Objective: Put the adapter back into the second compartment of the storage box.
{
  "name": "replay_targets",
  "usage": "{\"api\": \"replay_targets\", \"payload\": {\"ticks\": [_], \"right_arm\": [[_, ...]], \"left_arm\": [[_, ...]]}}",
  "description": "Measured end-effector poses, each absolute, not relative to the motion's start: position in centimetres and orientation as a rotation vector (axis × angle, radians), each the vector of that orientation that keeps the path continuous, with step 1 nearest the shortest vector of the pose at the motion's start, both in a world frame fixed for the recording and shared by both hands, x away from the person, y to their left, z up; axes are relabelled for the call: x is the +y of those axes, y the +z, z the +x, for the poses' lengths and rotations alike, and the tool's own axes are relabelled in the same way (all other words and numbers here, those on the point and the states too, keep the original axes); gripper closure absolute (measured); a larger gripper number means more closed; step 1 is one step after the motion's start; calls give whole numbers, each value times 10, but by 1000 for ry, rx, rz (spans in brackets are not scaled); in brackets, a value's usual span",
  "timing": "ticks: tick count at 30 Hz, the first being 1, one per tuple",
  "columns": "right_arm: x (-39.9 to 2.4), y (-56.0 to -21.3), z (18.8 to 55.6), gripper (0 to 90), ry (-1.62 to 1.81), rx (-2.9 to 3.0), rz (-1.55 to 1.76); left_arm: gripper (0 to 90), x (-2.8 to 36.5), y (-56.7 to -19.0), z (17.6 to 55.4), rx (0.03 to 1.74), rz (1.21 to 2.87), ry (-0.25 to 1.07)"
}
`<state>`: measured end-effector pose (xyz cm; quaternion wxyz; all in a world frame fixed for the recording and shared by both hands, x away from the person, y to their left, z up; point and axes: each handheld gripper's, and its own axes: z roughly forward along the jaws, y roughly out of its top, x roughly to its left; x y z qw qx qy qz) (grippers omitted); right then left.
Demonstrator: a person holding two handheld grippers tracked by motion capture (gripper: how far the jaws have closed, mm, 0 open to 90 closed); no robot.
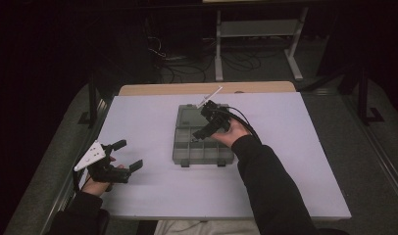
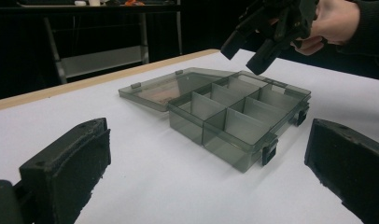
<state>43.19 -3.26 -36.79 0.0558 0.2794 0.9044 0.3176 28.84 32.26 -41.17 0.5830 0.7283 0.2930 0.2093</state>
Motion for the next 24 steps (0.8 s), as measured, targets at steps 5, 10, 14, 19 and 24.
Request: {"api": "replay_targets", "payload": {"ticks": [5, 10, 14, 19, 24], "right_arm": [[-38, -368, 425, 78, 987, 2727, 831], [-44, -366, 420, 0, 1000, 2709, 854], [-46, -366, 416, 0, 979, 2713, 856], [-51, -367, 412, 0, 1003, 2698, 862], [-60, -367, 408, 0, 1040, 2678, 878]], "left_arm": [[0, 323, -412, 289, 684, 1702, 489], [0, 322, -412, 288, 685, 1702, 489], [0, 321, -412, 288, 679, 1705, 487], [0, 322, -412, 288, 682, 1703, 487], [0, 322, -412, 288, 683, 1703, 485]]}}
